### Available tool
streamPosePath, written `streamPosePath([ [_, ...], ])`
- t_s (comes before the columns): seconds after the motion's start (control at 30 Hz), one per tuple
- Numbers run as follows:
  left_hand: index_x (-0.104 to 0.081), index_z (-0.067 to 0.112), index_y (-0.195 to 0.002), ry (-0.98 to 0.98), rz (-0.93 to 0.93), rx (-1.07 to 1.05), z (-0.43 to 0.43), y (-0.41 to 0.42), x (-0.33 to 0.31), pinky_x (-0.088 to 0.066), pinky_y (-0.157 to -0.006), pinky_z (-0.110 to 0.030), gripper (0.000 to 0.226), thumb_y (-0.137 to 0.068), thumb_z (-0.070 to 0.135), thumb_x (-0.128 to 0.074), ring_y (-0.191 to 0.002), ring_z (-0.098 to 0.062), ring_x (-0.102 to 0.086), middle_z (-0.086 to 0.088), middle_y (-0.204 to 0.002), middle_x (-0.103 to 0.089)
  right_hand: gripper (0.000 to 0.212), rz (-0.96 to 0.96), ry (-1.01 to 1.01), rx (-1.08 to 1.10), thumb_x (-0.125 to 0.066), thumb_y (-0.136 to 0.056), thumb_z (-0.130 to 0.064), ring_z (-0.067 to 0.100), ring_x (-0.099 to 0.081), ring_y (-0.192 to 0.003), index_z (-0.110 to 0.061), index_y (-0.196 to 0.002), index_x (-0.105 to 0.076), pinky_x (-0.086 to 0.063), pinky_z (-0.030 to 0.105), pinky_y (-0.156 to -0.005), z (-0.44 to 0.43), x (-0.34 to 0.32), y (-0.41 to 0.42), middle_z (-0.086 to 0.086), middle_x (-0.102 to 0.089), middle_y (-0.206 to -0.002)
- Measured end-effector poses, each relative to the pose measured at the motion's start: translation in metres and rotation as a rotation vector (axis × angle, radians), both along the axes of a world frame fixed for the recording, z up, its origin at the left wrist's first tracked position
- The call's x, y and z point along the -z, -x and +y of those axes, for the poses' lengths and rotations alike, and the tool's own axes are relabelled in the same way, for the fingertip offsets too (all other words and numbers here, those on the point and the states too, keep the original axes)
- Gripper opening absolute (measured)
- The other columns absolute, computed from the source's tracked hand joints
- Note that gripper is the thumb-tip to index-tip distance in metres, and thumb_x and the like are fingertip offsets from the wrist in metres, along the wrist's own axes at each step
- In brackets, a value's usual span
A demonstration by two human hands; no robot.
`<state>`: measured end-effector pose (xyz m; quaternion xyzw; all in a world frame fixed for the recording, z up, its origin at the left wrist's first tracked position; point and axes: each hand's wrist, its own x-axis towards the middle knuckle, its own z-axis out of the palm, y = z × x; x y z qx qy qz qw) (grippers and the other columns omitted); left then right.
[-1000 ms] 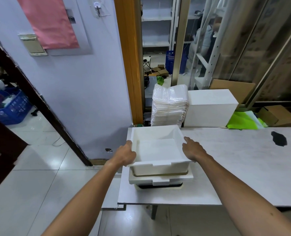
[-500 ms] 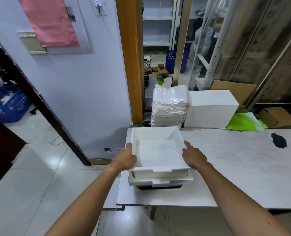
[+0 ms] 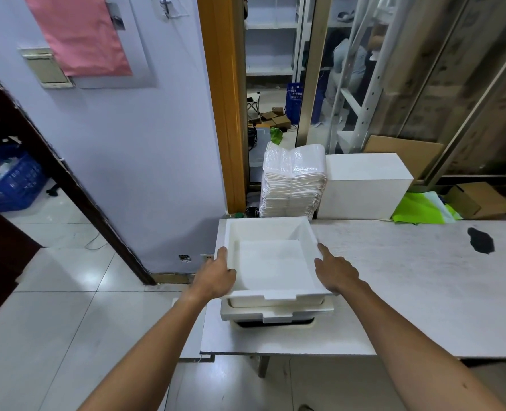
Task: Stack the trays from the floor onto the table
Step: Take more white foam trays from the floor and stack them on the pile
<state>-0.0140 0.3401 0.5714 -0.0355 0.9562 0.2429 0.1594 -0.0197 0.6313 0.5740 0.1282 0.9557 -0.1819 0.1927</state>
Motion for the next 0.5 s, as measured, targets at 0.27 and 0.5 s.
streamPosePath([
  [0.27, -0.031, 0.018, -0.136, -0.032, 0.018, 0.004, -0.0003, -0.0051, 0.0, -0.051, -0.084, -0.047, 0.045, -0.093, 0.022, -0.046, -0.091, -0.033, -0.053, -0.014, -0.11, -0.061, 0.063, -0.046, -0.023, -0.03, -0.027, -0.102, -0.033, 0.028, -0.055, -0.09, -0.037, -0.16, -0.003, -0.04, 0.036, -0.075, 0.0004, 0.0023, 0.0, 0.008, -0.063, -0.106],
  [0.5, -0.03, 0.021, -0.134, -0.02, 0.038, -0.002, 0.0008, -0.0082, 0.0032, -0.053, -0.083, -0.048, 0.045, -0.092, 0.024, -0.046, -0.095, -0.038, -0.058, -0.014, -0.111, -0.063, 0.065, -0.063, -0.006, -0.03, -0.027, -0.101, -0.032, 0.028, -0.057, -0.088, -0.036, -0.16, 0.0, -0.041, 0.036, -0.073, -0.0004, 0.0065, -0.0005, 0.007, -0.06, -0.1],
])
